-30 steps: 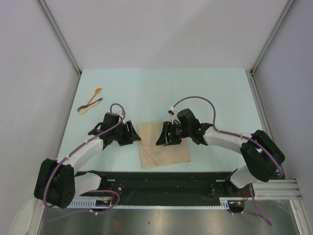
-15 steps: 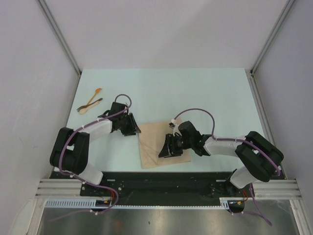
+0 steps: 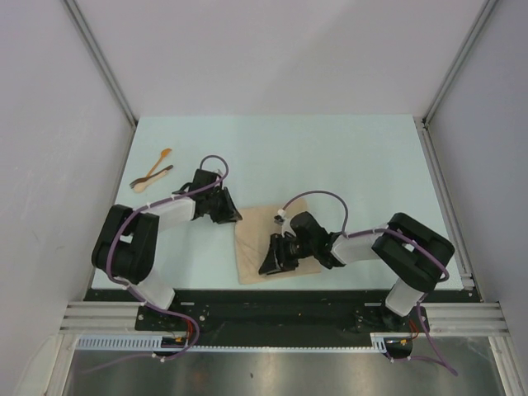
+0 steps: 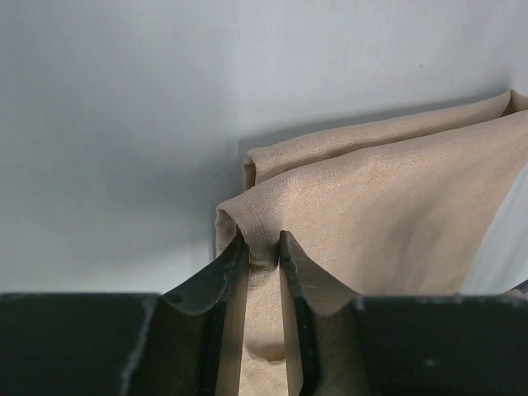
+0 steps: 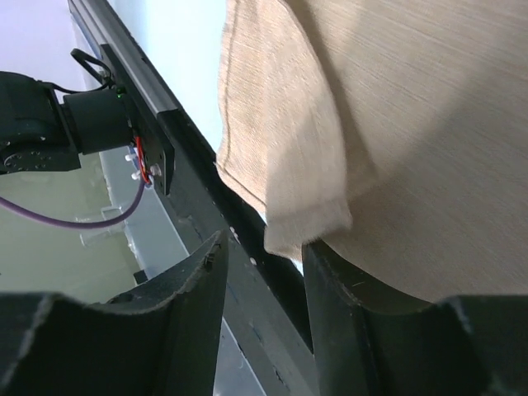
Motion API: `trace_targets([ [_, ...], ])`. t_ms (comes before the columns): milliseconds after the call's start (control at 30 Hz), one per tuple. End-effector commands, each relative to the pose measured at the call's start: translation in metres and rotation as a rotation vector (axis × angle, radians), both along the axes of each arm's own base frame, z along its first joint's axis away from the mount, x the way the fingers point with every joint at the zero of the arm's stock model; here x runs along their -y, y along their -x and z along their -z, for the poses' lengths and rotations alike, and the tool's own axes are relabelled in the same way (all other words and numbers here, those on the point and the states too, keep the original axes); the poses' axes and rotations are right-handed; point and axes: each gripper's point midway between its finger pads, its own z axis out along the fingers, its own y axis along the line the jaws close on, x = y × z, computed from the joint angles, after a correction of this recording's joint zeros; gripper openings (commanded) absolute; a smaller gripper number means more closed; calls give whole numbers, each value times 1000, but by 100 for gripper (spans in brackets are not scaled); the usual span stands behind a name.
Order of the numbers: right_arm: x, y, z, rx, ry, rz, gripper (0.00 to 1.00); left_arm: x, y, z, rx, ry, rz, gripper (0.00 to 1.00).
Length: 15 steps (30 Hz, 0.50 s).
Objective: Fold the napkin into a case and place the utensils inside
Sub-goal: Smooth out the square-folded napkin at the center of the board.
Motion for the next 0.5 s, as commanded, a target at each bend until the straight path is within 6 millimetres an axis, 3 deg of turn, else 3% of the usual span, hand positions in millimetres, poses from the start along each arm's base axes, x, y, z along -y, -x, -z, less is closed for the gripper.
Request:
trace_targets([
  [0, -35, -4, -26, 52, -88, -46, 45, 16, -17, -12, 48, 36, 10, 25],
  [133, -55, 0, -33, 66, -102, -86, 45, 14, -21, -11, 47, 19, 8, 26],
  [267, -64, 14, -23, 54, -65, -150, 45, 12, -25, -17, 57, 8, -3, 30],
  [333, -60, 13, -35, 72, -81, -143, 45, 10, -27, -24, 71, -2, -6, 34],
  [467, -32, 10, -43, 112, -25, -109, 53, 7, -25, -31, 82, -13, -7, 45],
])
